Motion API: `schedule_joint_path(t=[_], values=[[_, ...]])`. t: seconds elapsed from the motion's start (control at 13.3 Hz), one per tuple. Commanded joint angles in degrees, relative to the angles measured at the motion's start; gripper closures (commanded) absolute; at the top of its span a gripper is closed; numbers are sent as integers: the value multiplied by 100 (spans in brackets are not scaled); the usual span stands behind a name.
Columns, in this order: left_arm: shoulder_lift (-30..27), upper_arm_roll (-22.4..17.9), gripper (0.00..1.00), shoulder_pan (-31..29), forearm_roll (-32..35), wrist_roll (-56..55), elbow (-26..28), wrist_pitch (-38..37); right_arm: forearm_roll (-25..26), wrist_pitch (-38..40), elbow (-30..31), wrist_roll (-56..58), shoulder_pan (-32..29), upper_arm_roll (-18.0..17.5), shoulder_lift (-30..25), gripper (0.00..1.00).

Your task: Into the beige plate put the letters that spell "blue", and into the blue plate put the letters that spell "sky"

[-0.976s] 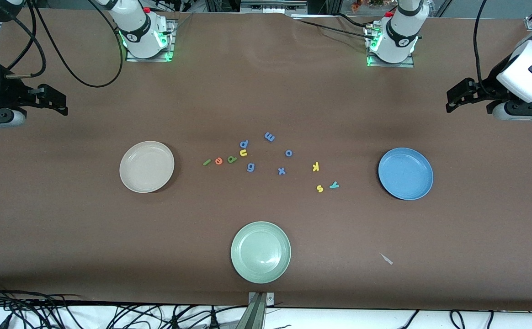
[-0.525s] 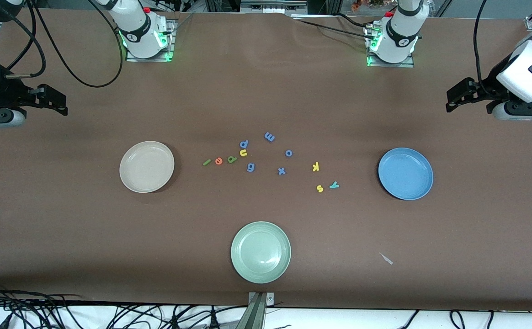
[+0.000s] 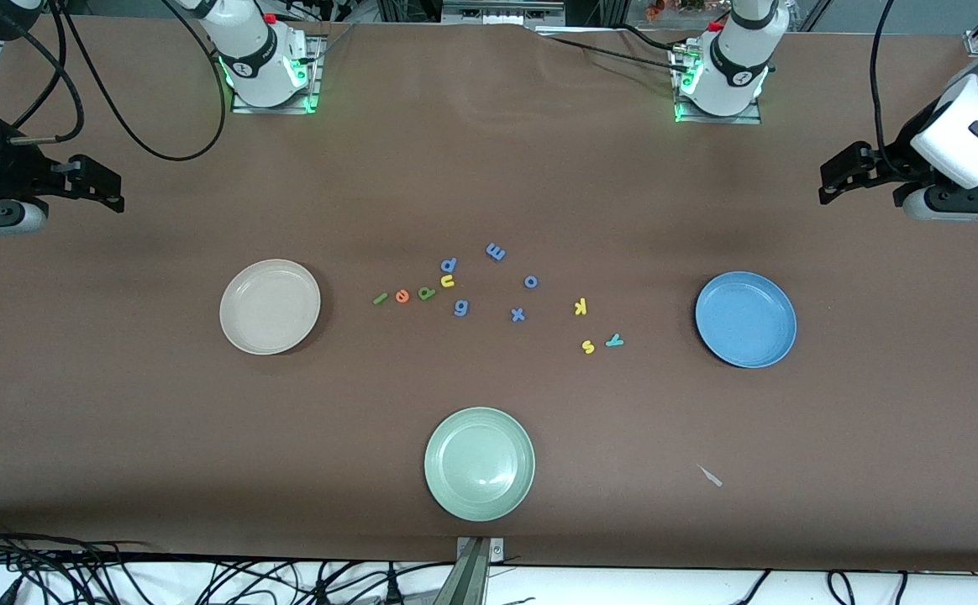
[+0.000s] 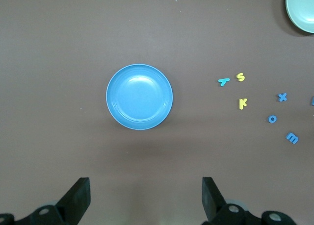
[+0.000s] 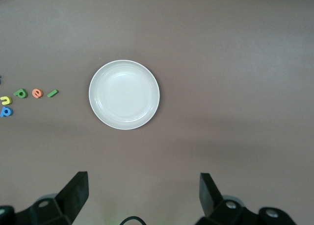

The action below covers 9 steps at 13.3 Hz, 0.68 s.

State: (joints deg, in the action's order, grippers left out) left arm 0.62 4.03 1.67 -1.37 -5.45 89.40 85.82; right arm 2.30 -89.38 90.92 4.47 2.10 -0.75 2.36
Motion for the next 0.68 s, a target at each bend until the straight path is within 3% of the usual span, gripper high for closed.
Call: schedule_joint_path(t=[0.0, 0.6], values=[[87, 10, 0, 35, 146, 106, -178, -144, 25, 70, -110, -7, 28, 4, 19, 0], [350, 28, 0, 61, 67, 114, -151, -337, 16, 43, -110, 80, 36, 4, 133, 0]])
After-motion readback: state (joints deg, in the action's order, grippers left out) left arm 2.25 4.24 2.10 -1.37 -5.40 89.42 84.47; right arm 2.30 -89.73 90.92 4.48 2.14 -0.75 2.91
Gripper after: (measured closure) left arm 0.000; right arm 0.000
